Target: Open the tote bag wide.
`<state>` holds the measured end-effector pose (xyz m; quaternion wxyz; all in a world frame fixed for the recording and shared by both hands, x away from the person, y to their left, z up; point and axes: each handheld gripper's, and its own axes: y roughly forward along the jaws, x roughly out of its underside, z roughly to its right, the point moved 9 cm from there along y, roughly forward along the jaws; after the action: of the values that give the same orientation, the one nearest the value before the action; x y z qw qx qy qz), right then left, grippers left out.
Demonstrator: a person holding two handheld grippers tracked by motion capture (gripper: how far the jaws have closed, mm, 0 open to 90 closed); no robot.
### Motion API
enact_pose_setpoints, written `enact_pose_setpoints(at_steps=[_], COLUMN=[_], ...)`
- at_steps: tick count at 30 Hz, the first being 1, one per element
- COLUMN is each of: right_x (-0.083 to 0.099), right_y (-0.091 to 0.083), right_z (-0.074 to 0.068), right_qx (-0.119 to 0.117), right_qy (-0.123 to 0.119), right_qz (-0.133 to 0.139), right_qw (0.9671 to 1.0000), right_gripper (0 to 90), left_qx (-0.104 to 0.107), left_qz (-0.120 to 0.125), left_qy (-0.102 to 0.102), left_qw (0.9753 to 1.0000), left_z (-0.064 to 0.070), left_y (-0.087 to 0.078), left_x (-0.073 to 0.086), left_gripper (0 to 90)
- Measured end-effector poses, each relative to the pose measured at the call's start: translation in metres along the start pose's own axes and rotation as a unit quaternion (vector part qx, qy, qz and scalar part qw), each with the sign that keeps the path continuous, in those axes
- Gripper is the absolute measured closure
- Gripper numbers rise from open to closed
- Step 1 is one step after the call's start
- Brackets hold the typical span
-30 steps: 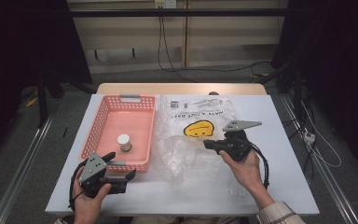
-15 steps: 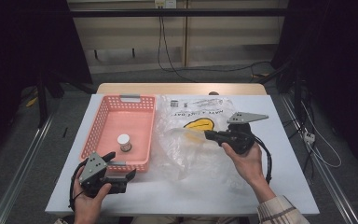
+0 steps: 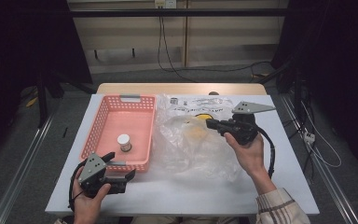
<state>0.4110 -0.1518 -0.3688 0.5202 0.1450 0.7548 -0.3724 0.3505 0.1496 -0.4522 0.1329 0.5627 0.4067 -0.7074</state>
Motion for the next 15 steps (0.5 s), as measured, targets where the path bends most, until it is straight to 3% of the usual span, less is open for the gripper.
enact_pose_setpoints(at_steps=[15], right_x=[-0.0101], right_y=[-0.0072], right_z=[0.0043], right_qx=[0.004], right_qy=[-0.003], right_qz=[0.030], right_qw=[0.9995], right_gripper=[90.0], left_qx=[-0.001], left_qz=[0.002], left_qy=[-0.005], left_qw=[1.0000], left_z=[-0.0022], left_y=[-0.0025], left_x=[0.0006], left_gripper=[6.2])
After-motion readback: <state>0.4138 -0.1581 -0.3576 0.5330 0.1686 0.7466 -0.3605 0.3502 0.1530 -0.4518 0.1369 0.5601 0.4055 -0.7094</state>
